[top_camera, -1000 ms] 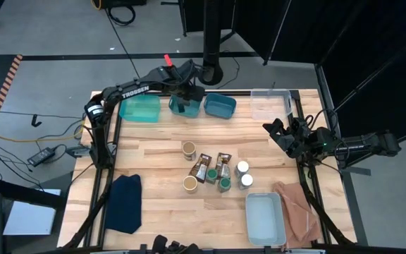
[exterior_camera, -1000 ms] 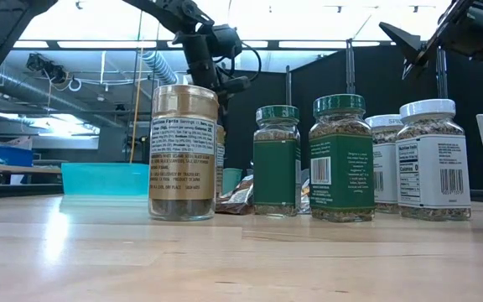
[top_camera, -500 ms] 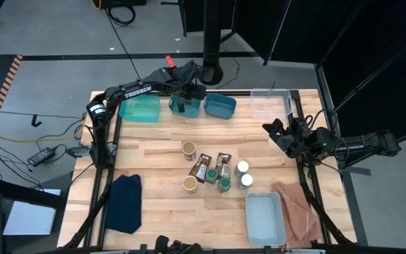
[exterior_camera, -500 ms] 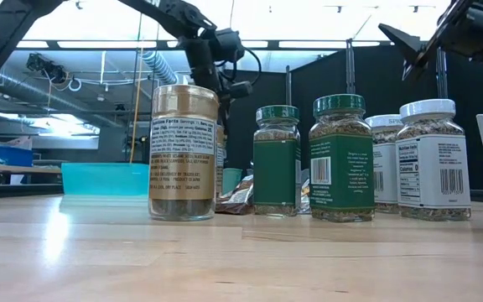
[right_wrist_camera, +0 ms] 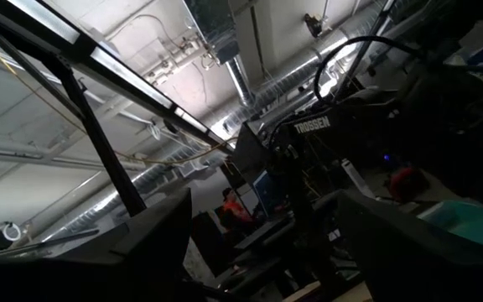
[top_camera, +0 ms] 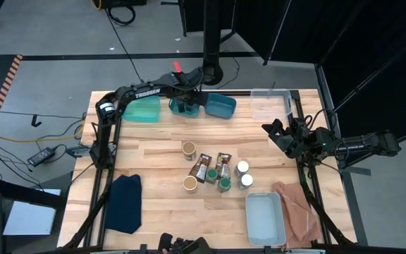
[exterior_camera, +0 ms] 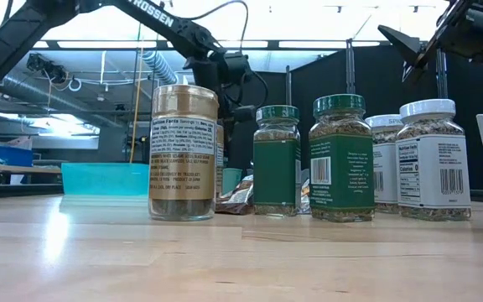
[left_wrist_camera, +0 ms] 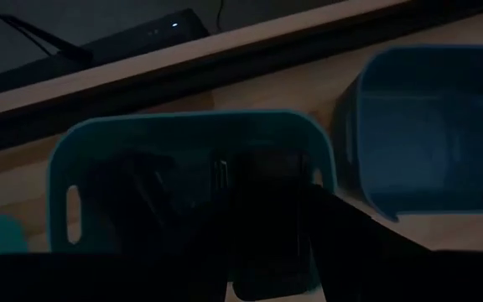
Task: Sort spices by type
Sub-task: Put the black seasoning can into the green bin
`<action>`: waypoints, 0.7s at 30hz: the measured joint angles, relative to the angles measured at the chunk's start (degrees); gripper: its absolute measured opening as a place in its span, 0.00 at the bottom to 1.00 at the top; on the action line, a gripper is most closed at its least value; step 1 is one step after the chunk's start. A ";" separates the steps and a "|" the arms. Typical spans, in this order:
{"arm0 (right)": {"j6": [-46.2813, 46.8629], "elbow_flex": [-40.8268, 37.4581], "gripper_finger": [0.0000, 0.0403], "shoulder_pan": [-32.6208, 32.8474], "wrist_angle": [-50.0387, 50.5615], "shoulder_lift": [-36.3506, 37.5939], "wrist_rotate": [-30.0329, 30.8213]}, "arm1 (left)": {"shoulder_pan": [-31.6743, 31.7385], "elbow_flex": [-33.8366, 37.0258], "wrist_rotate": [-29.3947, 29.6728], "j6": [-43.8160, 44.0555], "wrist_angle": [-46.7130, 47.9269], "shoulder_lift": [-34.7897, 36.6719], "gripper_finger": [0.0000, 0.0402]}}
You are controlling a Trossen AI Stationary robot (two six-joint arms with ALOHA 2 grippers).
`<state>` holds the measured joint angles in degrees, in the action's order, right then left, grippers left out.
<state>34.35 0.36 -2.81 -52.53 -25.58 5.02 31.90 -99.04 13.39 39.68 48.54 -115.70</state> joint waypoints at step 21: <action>0.00 0.00 0.76 0.00 0.02 0.00 -0.55 | 0.07 -0.02 -0.48 1.05 -2.14 -1.40 0.35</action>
<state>34.35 0.36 -2.81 -52.51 -25.58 4.47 31.97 -99.07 12.91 40.73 46.40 -117.10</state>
